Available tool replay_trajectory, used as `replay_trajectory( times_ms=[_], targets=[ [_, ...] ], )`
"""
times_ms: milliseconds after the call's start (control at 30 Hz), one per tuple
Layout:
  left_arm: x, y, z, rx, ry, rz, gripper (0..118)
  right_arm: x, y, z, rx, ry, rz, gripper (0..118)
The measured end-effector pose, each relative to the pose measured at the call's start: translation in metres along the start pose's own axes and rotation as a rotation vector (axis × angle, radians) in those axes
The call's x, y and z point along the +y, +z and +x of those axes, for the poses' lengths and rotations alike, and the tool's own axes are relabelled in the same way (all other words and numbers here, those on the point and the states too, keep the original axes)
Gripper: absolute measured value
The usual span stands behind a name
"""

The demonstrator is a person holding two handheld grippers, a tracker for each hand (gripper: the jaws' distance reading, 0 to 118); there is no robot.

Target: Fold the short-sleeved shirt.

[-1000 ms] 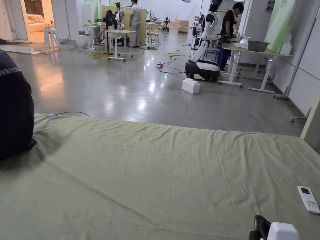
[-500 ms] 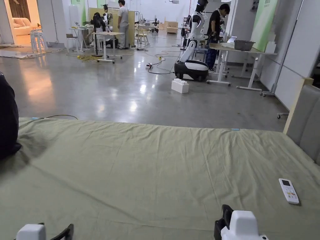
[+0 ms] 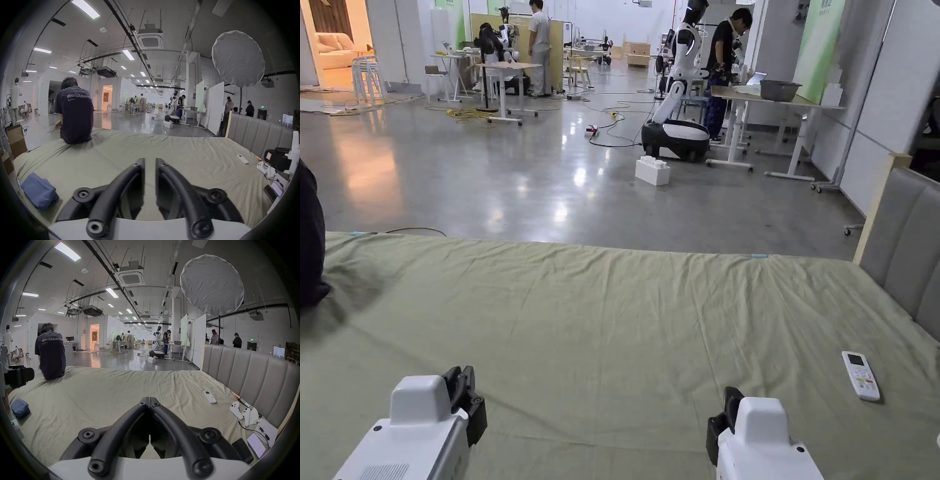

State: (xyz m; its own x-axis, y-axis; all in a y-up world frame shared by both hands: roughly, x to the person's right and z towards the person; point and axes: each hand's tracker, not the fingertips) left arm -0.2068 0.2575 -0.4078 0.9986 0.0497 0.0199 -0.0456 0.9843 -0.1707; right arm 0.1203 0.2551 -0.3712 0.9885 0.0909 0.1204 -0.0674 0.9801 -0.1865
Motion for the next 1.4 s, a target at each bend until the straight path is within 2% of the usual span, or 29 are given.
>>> replay_trajectory(
  times_ms=[200,267,433,533,767,833,900,1000,1033,1067,1100,1133,1167,1200,1267,1333,1400],
  targets=[
    [0.003,0.0,0.005,-0.029,-0.045,-0.023,0,0.001,0.002,-0.002,-0.005,0.005,0.009,1],
    [0.002,0.002,0.008,-0.01,-0.088,-0.018,0,-0.001,0.002,-0.002,-0.004,0.003,0.009,1],
    [0.0,0.001,0.005,0.009,-0.074,-0.009,0,-0.005,0.005,-0.001,-0.012,0.0,-0.001,1],
    [-0.004,0.005,0.0,0.042,-0.112,0.0,0,-0.005,0.009,0.002,-0.007,0.008,0.002,1],
    [-0.007,0.008,-0.012,0.049,-0.088,-0.008,0,-0.006,0.01,0.005,-0.01,-0.008,0.001,1],
    [-0.007,0.008,-0.011,0.053,-0.089,-0.004,0,-0.004,0.011,0.003,-0.014,0.009,0.024,1],
    [-0.005,0.008,-0.009,0.05,-0.086,0.001,0,-0.005,0.01,0.003,-0.008,-0.031,-0.001,1],
    [-0.001,0.006,-0.007,0.047,-0.083,0.009,1,-0.004,0.01,0.003,-0.012,-0.021,0.006,1],
    [0.0,0.006,-0.006,0.046,-0.081,0.013,3,-0.003,0.01,0.002,-0.013,-0.02,0.006,5],
    [0.002,0.005,-0.005,0.042,-0.08,0.013,12,-0.003,0.009,0.002,-0.015,-0.018,0.005,17],
    [0.002,0.005,-0.005,0.04,-0.077,0.017,30,-0.003,0.008,0.003,-0.015,-0.017,0.005,41],
    [0.003,0.005,-0.004,0.038,-0.073,0.021,45,-0.002,0.007,0.003,-0.012,-0.022,0.005,56],
    [0.003,0.004,-0.004,0.038,-0.07,0.021,58,-0.003,0.007,0.003,-0.012,-0.028,0.007,62],
    [0.004,0.004,-0.003,0.037,-0.063,0.019,65,-0.003,0.007,0.004,-0.011,-0.031,0.009,63],
    [0.004,0.003,-0.003,0.039,-0.05,0.014,69,-0.003,0.005,0.004,-0.012,-0.03,0.005,71],
    [0.003,0.003,-0.002,0.045,-0.043,0.014,71,-0.003,0.005,0.004,-0.018,-0.024,0.012,74],
    [0.001,0.003,-0.002,0.056,-0.054,0.023,82,-0.003,0.004,0.003,-0.025,-0.01,0.026,85]
  ],
)
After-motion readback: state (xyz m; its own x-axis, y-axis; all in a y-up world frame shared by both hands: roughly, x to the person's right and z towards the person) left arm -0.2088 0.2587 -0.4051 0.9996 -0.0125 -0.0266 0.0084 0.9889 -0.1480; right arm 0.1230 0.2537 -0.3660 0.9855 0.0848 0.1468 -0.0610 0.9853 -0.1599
